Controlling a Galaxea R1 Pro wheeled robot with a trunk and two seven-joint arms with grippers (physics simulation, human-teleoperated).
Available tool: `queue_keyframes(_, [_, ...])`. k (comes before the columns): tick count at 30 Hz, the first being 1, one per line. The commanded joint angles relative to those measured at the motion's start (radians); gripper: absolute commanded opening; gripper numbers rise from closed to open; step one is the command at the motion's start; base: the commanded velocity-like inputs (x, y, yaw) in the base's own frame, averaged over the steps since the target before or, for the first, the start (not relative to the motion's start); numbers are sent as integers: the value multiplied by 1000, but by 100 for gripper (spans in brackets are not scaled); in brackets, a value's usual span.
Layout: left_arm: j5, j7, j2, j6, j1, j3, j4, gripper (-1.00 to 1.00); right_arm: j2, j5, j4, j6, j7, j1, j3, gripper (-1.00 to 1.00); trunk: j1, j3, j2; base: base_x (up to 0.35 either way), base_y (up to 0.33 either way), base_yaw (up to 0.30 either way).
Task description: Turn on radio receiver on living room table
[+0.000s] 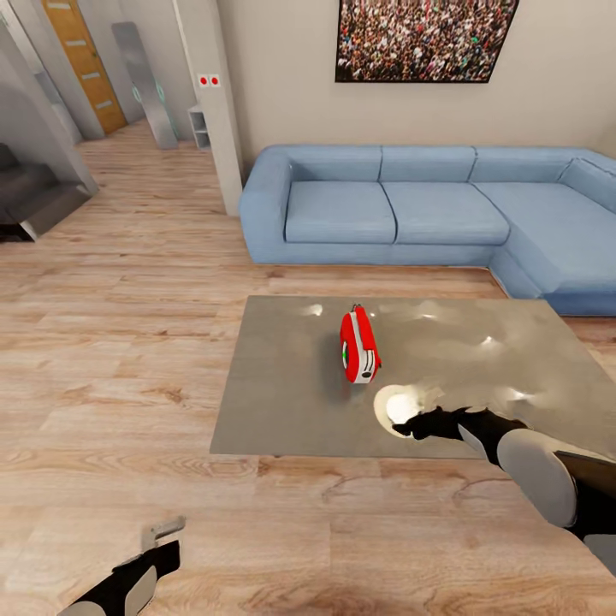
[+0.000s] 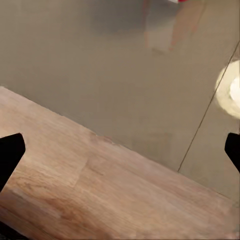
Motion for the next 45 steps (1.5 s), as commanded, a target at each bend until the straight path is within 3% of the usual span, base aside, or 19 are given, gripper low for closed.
queue_keyframes(1, [0,-1,9,-8,1,0,10,-100,1,-1,0,0,0,30,-3,100,-4,3,7,0,0,0])
queue_keyframes(6, [1,-2,25,-40,2,-12,109,-100,2,-1,0,0,-28,166,-3,100,-23,19,42,0,0,0])
queue_keyframes(9, [0,-5,41,-123,6,-74,211,-100,1,-2,0,-2,-132,273,-3,100,-35,28,63,0,0,0])
queue_keyframes(11, [1,-6,52,-160,21,-101,235,-100,2,-2,0,-3,-194,327,-3,100,-42,35,77,0,0,0])
queue_keyframes(16, [2,-9,76,-208,109,-128,257,-100,4,-3,0,-28,-322,491,-3,100,-61,50,112,0,0,0])
queue_keyframes(19, [2,-9,80,-239,156,-130,258,-100,4,-3,0,-44,-373,565,-3,100,-73,60,133,0,0,0])
queue_keyframes(23, [2,-11,85,-294,215,-131,259,-100,6,-4,0,-72,-495,660,-4,100,-88,72,161,0,0,0])
queue_keyframes(26, [3,-27,85,-328,240,-133,259,-100,12,-19,0,-83,-558,701,-5,100,-100,82,182,0,0,0])
queue_keyframes(28, [3,-60,80,-346,253,-134,259,-100,31,-42,0,-83,-580,722,-5,100,-107,88,196,0,0,0])
queue_keyframes(31, [2,-116,78,-355,263,-134,259,-100,65,-58,0,-81,-590,734,-4,100,-107,88,196,0,0,0])
queue_keyframes(36, [4,-132,76,-355,266,-133,258,-100,90,-63,-1,-79,-592,738,-3,100,-107,88,196,0,0,0])
queue_keyframes(40, [6,-136,38,-352,267,-133,259,-100,95,-62,-1,-79,-591,738,-3,100,-107,88,196,0,0,0])
queue_keyframes(42, [5,-136,-12,-351,267,-132,259,-100,96,-62,-1,-79,-591,738,-3,100,-107,88,196,0,0,0])
queue_keyframes(45, [5,-140,-66,-350,267,-132,259,-100,96,-62,-1,-79,-591,738,-3,100,-107,88,196,0,0,0])
